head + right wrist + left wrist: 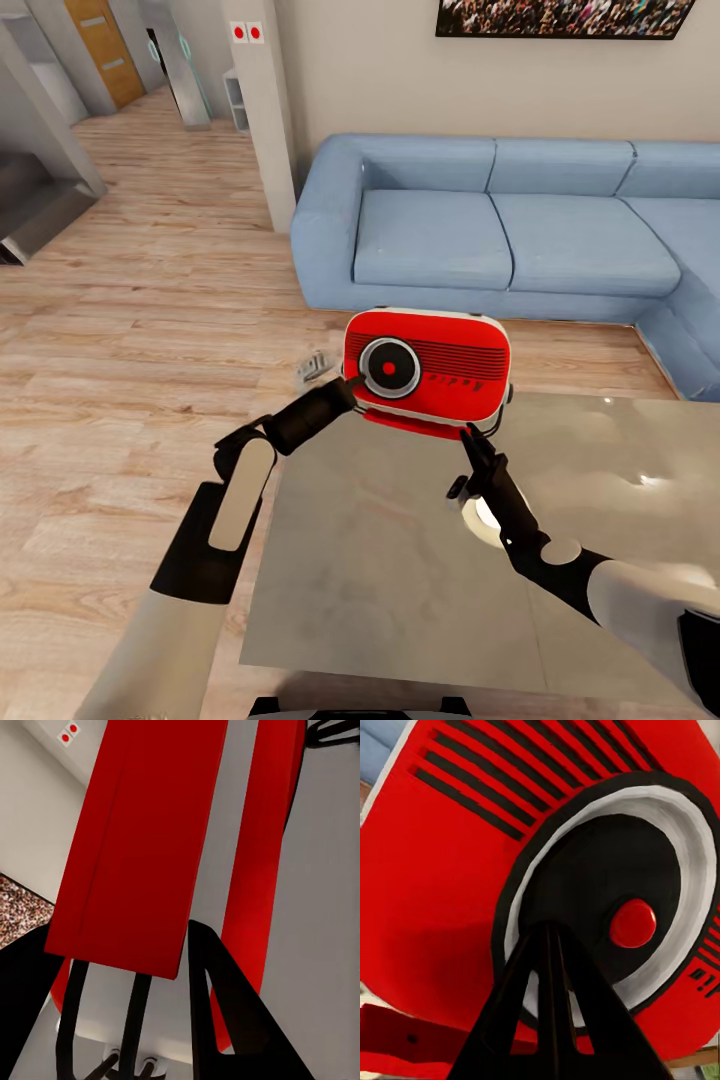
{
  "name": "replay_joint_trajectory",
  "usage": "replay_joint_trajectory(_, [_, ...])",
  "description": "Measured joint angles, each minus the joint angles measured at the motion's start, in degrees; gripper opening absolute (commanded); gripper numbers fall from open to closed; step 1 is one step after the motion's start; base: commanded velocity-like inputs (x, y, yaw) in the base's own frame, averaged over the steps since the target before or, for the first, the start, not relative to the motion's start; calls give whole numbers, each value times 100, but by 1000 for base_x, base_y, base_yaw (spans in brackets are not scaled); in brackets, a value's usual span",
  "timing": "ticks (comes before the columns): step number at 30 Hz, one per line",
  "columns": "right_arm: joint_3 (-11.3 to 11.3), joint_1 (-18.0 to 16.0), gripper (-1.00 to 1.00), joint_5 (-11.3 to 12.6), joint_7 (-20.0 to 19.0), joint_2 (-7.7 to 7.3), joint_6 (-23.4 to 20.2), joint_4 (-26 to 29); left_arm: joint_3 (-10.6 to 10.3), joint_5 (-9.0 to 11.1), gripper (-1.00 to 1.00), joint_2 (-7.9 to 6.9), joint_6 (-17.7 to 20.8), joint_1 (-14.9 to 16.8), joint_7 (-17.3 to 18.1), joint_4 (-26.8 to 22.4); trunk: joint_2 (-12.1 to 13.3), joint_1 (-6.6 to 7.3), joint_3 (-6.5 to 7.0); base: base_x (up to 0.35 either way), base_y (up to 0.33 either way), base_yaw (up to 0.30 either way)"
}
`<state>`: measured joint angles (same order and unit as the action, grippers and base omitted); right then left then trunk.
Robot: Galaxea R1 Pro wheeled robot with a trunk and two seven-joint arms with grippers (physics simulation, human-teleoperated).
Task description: Turn on the radio receiver that's on the table in the living room.
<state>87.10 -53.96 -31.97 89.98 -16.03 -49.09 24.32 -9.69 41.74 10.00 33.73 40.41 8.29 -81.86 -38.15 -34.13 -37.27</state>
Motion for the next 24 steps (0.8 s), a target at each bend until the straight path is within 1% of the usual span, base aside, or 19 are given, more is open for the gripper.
replay_joint_trajectory(3, [-1,1,-100,3,0,2,-1,-1,-2,-1,-100,0,-3,61,270,318,0,0,0,0,0,0])
replay_joint_trajectory(5, [-29,1,-100,51,-6,1,-12,-9,1,33,-100,0,-31,121,470,570,0,0,0,0,0,0])
replay_joint_trajectory(9, [-32,1,-100,62,-78,2,-11,-12,-2,59,-100,0,-181,191,606,824,0,0,0,0,0,0])
replay_joint_trajectory(14, [-52,0,-100,61,-98,2,-5,-11,-8,31,-100,0,-237,227,640,899,0,0,0,0,0,0])
replay_joint_trajectory(17, [-73,-1,-100,62,-99,3,-8,-10,-11,12,-100,0,-241,300,653,908,0,0,0,0,0,0])
replay_joint_trajectory(22, [-21,42,-100,50,-6,23,-12,-6,-15,9,-100,0,-234,425,1179,915,0,0,0,0,0,0])
replay_joint_trajectory(24, [-6,49,-100,28,-3,32,-7,-4,-15,11,-100,0,-229,435,1288,914,0,0,0,0,0,0])
